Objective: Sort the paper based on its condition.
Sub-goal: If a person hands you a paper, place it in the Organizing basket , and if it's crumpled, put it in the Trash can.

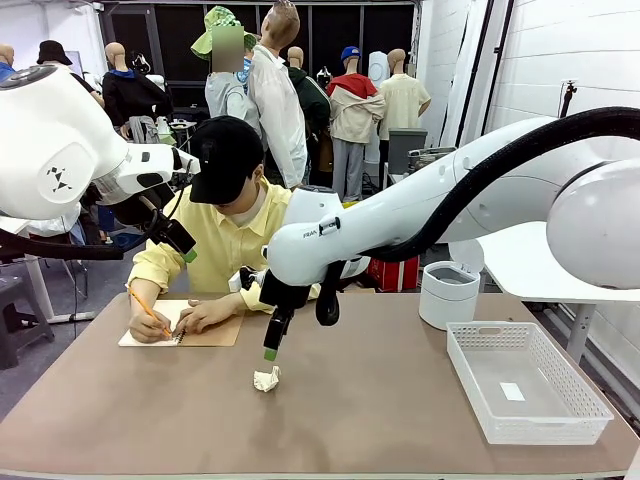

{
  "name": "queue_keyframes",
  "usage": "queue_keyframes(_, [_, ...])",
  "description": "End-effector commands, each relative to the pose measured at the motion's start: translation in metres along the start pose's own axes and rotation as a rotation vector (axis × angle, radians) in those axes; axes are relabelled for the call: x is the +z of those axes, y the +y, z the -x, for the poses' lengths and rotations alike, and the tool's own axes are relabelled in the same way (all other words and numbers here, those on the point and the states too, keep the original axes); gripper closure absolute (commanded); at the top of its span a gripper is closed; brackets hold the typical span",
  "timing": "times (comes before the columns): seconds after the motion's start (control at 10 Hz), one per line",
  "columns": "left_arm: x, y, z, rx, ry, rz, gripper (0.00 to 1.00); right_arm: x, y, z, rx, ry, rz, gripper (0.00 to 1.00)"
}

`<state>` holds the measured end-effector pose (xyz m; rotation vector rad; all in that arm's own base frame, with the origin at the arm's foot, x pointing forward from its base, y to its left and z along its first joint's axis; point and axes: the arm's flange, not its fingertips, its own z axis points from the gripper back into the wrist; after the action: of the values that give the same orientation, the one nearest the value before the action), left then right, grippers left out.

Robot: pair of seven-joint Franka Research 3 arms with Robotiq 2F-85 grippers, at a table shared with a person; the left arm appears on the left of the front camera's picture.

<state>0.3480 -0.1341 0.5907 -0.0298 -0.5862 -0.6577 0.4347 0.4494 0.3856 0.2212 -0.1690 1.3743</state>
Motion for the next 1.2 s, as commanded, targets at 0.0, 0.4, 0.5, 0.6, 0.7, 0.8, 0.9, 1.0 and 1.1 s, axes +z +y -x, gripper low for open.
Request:
queue_keyframes(0.0, [0.001, 0.001, 0.0, 0.005, 0.001, -0.003, 0.0, -0.002, 0.001, 0.001, 0.0, 0.003, 0.002, 0.0])
queue_keyframes(0.4, [0.001, 0.001, 0.0, 0.005, 0.001, -0.003, 0.0, -0.009, 0.009, -0.008, 0.005, 0.015, 0.017, 0.0])
queue_keyframes(0.5, [0.001, 0.001, 0.0, 0.005, 0.001, -0.003, 0.0, -0.016, 0.013, -0.011, 0.022, 0.031, 0.028, 0.0])
queue_keyframes(0.6, [0.001, 0.001, 0.0, 0.005, 0.001, -0.003, 0.0, -0.022, 0.014, -0.014, 0.04, 0.046, 0.034, 0.0])
queue_keyframes(0.7, [0.001, 0.001, 0.0, 0.005, 0.001, -0.003, 0.0, -0.028, 0.014, -0.016, 0.045, 0.063, 0.032, 0.0])
queue_keyframes(0.8, [0.001, 0.001, 0.0, 0.005, 0.001, -0.003, 0.0, -0.034, 0.014, -0.018, 0.056, 0.074, 0.025, 0.0])
queue_keyframes(0.9, [0.001, 0.001, 0.0, 0.005, 0.001, -0.003, 0.0, -0.039, 0.013, -0.02, 0.074, 0.095, 0.035, 0.0])
queue_keyframes(1.0, [0.001, 0.001, 0.0, 0.005, 0.001, -0.003, 0.0, -0.043, 0.013, -0.021, 0.097, 0.103, 0.044, 0.0])
queue_keyframes(1.1, [0.001, 0.001, 0.0, 0.005, 0.001, -0.003, 0.0, -0.047, 0.012, -0.023, 0.119, 0.112, 0.054, 0.0])
